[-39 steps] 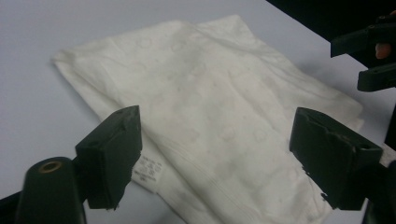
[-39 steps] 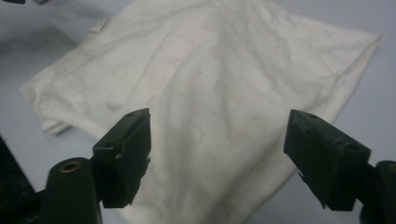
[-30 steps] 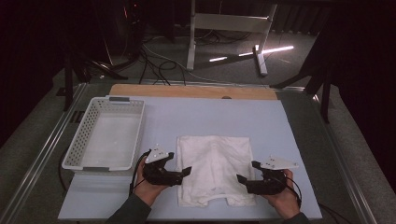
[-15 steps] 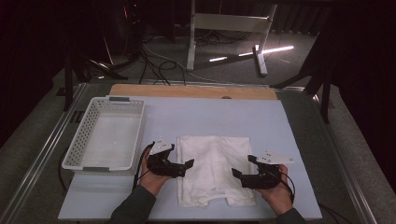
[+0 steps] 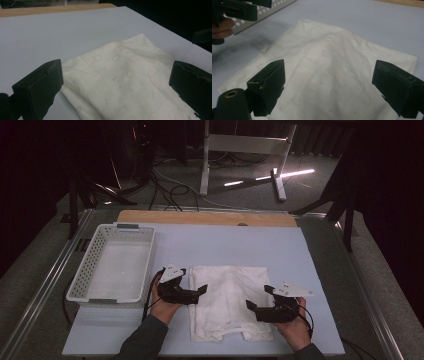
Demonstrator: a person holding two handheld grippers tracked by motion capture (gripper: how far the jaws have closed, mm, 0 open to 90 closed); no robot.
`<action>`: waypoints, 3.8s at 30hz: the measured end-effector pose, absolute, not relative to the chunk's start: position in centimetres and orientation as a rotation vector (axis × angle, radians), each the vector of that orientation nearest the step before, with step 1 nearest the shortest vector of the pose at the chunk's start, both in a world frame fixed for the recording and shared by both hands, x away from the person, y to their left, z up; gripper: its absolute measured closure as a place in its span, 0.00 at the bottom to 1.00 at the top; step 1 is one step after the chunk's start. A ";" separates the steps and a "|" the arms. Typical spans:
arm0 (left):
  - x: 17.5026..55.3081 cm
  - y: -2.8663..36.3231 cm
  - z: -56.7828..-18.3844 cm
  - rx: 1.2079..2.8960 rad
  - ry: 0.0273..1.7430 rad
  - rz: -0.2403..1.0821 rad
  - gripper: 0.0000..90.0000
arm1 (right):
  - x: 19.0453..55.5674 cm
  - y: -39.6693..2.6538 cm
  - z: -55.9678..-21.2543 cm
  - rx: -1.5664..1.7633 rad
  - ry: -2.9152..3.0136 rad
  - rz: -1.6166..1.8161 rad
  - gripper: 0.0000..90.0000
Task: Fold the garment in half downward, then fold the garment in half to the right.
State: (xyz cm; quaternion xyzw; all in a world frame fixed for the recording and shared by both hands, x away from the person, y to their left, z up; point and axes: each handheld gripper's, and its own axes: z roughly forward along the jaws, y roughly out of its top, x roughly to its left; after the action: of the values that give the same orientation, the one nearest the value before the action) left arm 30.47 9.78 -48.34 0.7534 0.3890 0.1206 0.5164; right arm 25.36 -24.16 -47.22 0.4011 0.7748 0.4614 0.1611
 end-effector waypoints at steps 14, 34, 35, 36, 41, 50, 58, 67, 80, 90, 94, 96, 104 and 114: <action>30.2 9.8 -47.8 1.797 0.921 0.301 0.00 | 24.9 -22.1 -47.3 1.103 2.225 1.347 0.13; 29.9 10.1 -47.6 1.805 0.919 0.319 0.00 | 24.3 -17.1 -48.2 1.013 2.346 1.357 0.14; 29.9 10.1 -47.7 1.807 0.919 0.322 0.00 | 24.3 -16.8 -48.3 1.000 2.357 1.354 0.14; 29.9 10.1 -47.8 1.809 0.918 0.325 0.00 | 24.2 -16.5 -48.4 0.996 2.364 1.352 0.14; 29.8 10.1 -47.9 1.816 0.919 0.328 0.00 | 24.0 -15.3 -48.8 0.966 2.398 1.349 0.14; 29.7 10.2 -47.8 1.811 0.919 0.328 0.00 | 23.2 -12.5 -49.7 0.873 2.488 1.292 0.20; 29.7 10.3 -47.8 1.809 0.920 0.330 0.00 | 22.4 -10.8 -50.5 0.804 2.580 1.296 0.35; 29.6 10.3 -47.8 1.810 0.917 0.327 0.00 | 21.5 -9.0 -51.8 0.744 2.686 1.221 0.37; 29.6 10.0 -47.7 1.801 0.912 0.323 0.00 | 20.8 -8.3 -52.0 0.636 2.636 1.075 0.69; 30.4 10.1 -46.7 1.757 0.931 0.331 0.00 | 21.7 -9.7 -51.3 0.703 2.585 1.079 0.91; 30.9 9.9 -46.6 1.750 0.937 0.338 0.00 | 22.1 -10.8 -50.6 0.753 2.547 1.091 0.91; 31.3 9.8 -46.6 1.742 0.951 0.336 0.00 | 22.2 -11.4 -50.4 0.773 2.543 1.102 0.91; 33.1 9.0 -47.0 1.740 0.996 0.344 0.00 | 22.3 -13.6 -49.9 0.812 2.519 1.093 0.91; 35.5 8.8 -48.4 1.758 1.083 0.339 0.00 | 22.7 -14.5 -49.6 0.847 2.490 1.091 0.91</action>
State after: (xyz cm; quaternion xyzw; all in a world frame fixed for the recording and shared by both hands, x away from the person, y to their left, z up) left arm 35.45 8.78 -48.40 0.7271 0.4481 0.1402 0.5009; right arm 22.66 -14.52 -49.60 0.2944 0.8650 0.3790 0.1467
